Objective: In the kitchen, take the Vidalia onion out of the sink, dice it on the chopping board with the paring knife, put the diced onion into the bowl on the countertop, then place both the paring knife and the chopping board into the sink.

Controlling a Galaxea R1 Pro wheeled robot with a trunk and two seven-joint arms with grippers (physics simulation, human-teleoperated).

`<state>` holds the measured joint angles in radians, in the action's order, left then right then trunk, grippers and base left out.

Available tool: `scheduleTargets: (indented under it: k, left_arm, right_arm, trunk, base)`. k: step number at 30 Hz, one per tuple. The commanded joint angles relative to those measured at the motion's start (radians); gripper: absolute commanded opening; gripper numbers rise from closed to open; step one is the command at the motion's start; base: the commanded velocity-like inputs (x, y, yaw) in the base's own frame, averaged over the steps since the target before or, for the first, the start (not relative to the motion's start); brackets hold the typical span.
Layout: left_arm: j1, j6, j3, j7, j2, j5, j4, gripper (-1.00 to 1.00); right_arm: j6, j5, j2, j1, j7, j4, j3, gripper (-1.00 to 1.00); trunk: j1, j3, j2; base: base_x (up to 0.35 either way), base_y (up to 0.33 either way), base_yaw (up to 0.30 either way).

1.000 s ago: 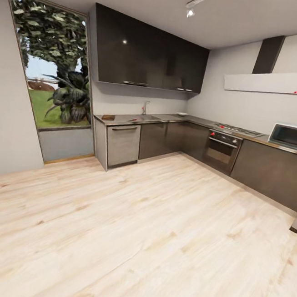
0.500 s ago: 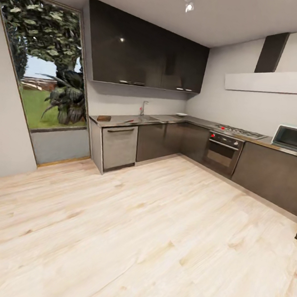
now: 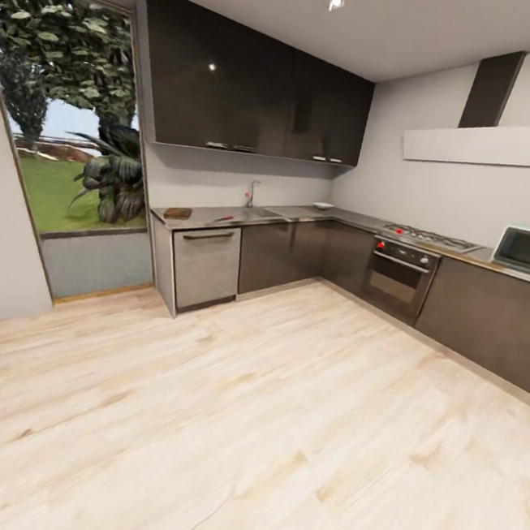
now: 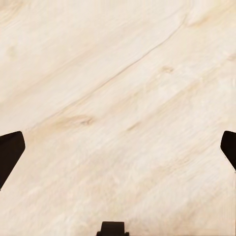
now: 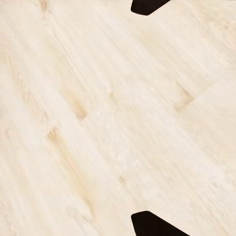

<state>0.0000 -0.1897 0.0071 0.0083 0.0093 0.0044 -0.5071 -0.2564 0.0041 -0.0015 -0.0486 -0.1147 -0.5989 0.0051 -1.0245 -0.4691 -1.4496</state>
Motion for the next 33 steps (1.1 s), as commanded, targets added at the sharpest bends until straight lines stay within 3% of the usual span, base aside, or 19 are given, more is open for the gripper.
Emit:
scheduleTargets:
  k: [1, 7, 17, 33]
  left_arm:
    - [0.0, -0.002, 0.001, 0.001, 0.0, 0.0, -0.001, 1.0]
    - [0.0, -0.002, 0.001, 0.001, 0.0, 0.0, -0.001, 1.0]
    - [0.0, -0.002, 0.001, 0.001, 0.0, 0.0, -0.001, 1.0]
    - [0.0, -0.002, 0.001, 0.001, 0.0, 0.0, -0.001, 1.0]
  right_arm:
    - [-0.003, 0.0, 0.0, -0.001, -0.003, 0.001, 0.001, 1.0]
    - [-0.003, 0.001, 0.0, -0.001, -0.003, 0.001, 0.001, 1.0]
    - [-0.003, 0.001, 0.0, -0.001, -0.003, 0.001, 0.001, 1.0]
    - [-0.003, 0.001, 0.0, -0.001, -0.003, 0.001, 0.001, 1.0]
  trunk:
    - [-0.001, -0.001, 0.0]
    - [-0.001, -0.001, 0.0]
    - [-0.001, -0.001, 0.0]
    - [-0.001, -0.001, 0.0]
  base:
    - [0.303, -0.082, 0.0]
    - [0.302, -0.129, 0.03]
    - [0.287, -0.197, 0.196]
    - [0.284, -0.209, 0.011]
